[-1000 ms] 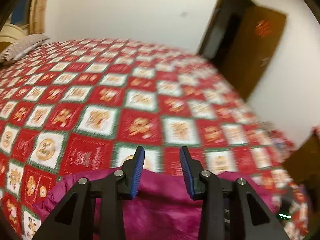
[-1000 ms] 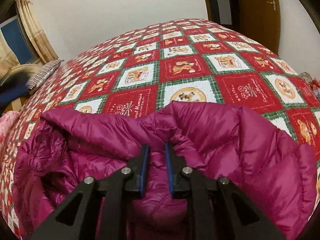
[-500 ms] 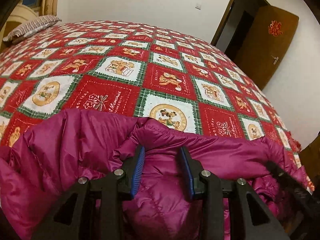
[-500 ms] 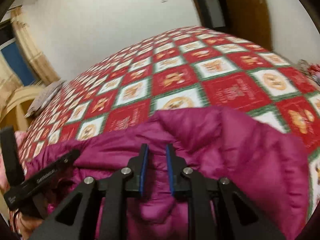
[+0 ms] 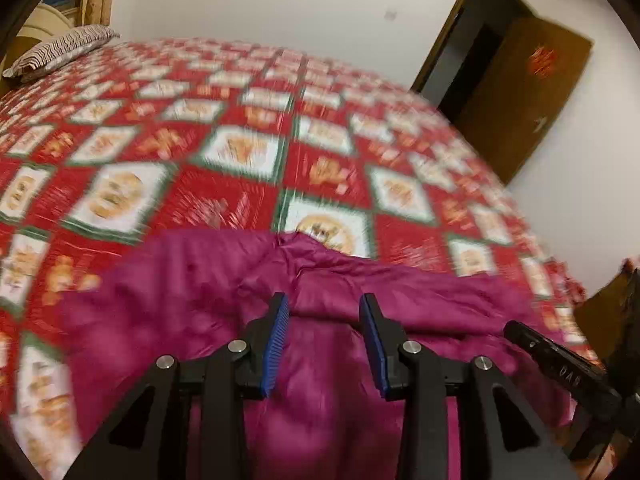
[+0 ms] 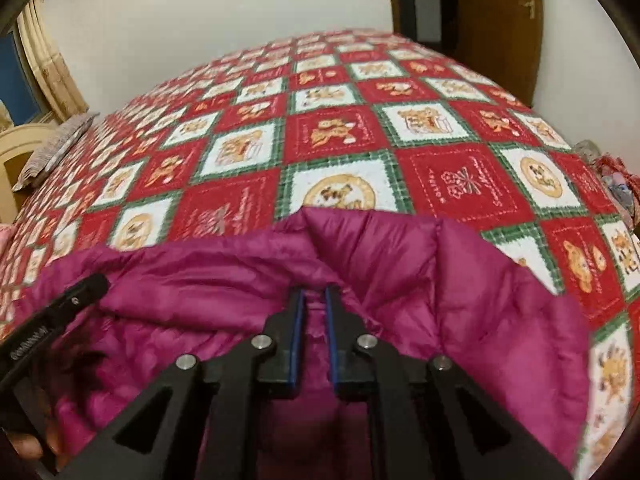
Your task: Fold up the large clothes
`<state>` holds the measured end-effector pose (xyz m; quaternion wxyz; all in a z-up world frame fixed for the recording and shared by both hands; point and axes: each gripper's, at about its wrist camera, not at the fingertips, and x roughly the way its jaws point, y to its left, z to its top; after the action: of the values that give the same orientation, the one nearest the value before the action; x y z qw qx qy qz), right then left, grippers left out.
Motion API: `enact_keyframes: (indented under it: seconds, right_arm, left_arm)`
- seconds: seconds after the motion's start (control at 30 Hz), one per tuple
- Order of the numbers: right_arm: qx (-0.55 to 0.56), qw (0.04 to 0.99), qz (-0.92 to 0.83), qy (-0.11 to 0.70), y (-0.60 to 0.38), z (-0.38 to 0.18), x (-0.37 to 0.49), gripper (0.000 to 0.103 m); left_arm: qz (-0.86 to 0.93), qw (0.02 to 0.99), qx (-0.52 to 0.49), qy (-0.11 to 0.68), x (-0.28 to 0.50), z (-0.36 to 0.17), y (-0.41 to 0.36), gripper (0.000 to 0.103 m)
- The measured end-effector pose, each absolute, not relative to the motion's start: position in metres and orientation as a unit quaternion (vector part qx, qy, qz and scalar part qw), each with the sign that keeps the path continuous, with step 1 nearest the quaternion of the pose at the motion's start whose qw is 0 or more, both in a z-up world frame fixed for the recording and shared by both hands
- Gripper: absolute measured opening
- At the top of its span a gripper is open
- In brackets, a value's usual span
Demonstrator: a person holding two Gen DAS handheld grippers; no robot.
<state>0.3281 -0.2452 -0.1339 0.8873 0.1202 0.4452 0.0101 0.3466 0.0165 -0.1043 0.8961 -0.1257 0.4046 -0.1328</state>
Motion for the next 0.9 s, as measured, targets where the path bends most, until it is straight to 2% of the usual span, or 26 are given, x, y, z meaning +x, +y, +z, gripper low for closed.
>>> enact_keyframes:
  seconds: [0.07, 0.13, 0.23, 0.37, 0.4, 0.43, 0.5, 0.6, 0.73, 0.9]
  right_arm:
    - [0.137, 0.903, 0.013, 0.407, -0.252, -0.105, 0.297, 0.023]
    - [0.127, 0.917, 0.010, 0.378, -0.256, -0.079, 0.258, 0.045]
    - [0.110, 0.934, 0.015, 0.341, -0.263, -0.046, 0.187, 0.059]
    - [0.097, 0.944, 0.017, 0.314, -0.275, -0.017, 0.095, 0.061]
    - [0.092, 0.947, 0.015, 0.308, -0.280, -0.010, 0.062, 0.064]
    - [0.090, 0.947, 0.013, 0.308, -0.283, -0.007, 0.047, 0.071]
    - [0.088, 0.945, 0.011, 0.314, -0.297, -0.005, -0.001, 0.077]
    - [0.096, 0.937, 0.030, 0.336, -0.307, -0.009, -0.058, 0.078]
    - [0.092, 0.925, 0.028, 0.366, -0.306, -0.036, -0.102, 0.089]
    - [0.111, 0.897, 0.012, 0.427, -0.297, -0.103, -0.118, 0.088]
  left_arm:
    - [-0.165, 0.899, -0.123, 0.387, 0.318, -0.080, 0.032, 0.038]
    - [-0.200, 0.896, -0.127, 0.376, 0.283, -0.057, 0.053, 0.038]
    - [-0.231, 0.894, -0.123, 0.363, 0.224, -0.030, 0.086, 0.051]
    - [-0.246, 0.903, -0.108, 0.336, 0.147, -0.012, 0.123, 0.072]
    - [-0.250, 0.904, -0.100, 0.332, 0.122, -0.011, 0.132, 0.076]
    - [-0.252, 0.905, -0.091, 0.330, 0.102, -0.012, 0.139, 0.076]
    - [-0.253, 0.905, -0.073, 0.333, 0.073, -0.017, 0.146, 0.077]
    - [-0.255, 0.903, -0.052, 0.343, 0.029, -0.034, 0.156, 0.077]
    - [-0.263, 0.888, -0.059, 0.372, -0.012, -0.071, 0.161, 0.077]
    - [-0.249, 0.870, -0.100, 0.414, -0.033, -0.115, 0.164, 0.077]
